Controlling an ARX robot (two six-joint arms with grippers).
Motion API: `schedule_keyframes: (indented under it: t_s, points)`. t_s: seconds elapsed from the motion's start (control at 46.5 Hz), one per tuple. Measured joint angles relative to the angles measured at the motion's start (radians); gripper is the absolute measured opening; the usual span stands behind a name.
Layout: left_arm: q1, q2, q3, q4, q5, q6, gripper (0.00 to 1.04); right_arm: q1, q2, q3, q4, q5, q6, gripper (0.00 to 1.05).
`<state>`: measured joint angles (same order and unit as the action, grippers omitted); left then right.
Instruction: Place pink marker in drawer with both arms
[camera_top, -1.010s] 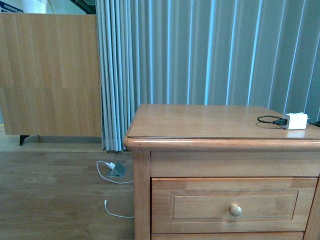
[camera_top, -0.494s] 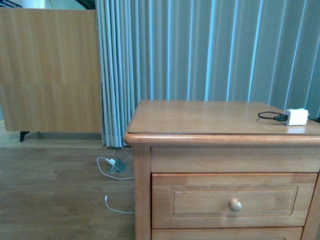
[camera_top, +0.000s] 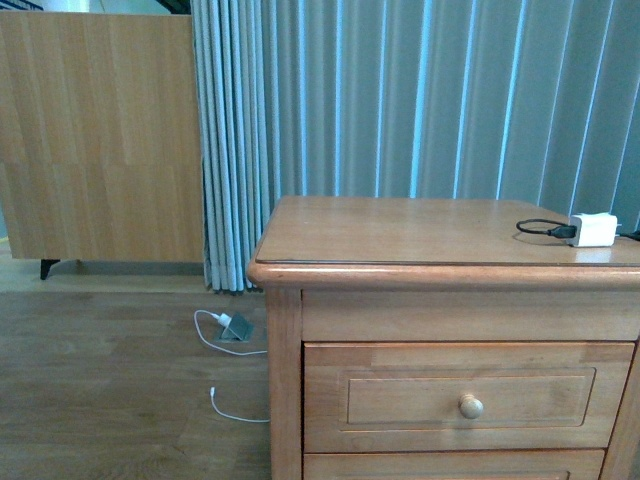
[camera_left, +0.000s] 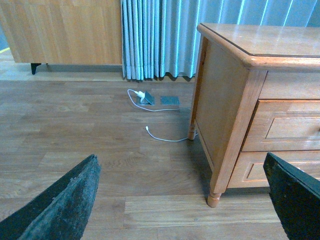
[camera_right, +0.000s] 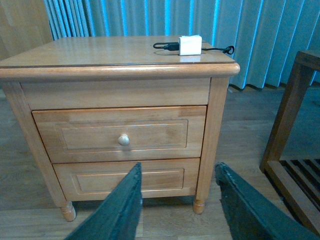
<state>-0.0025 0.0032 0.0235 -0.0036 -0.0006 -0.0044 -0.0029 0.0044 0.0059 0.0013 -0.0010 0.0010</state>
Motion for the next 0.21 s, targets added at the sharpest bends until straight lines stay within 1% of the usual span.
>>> schedule_keyframes:
  t_s: [0.021,0.064,0.215]
  points:
    - [0.000,0.000,0.000,0.000,0.000,0.000,0.99,0.000,0.000,0.000,0.000,0.000,0.000,0.56]
    - [0.000,0.000,0.000,0.000,0.000,0.000,0.99,0.000,0.000,0.000,0.000,0.000,0.000,0.66]
    - [0.000,0.000,0.000,0.000,0.000,0.000,0.99,0.000,0.000,0.000,0.000,0.000,0.000,0.93]
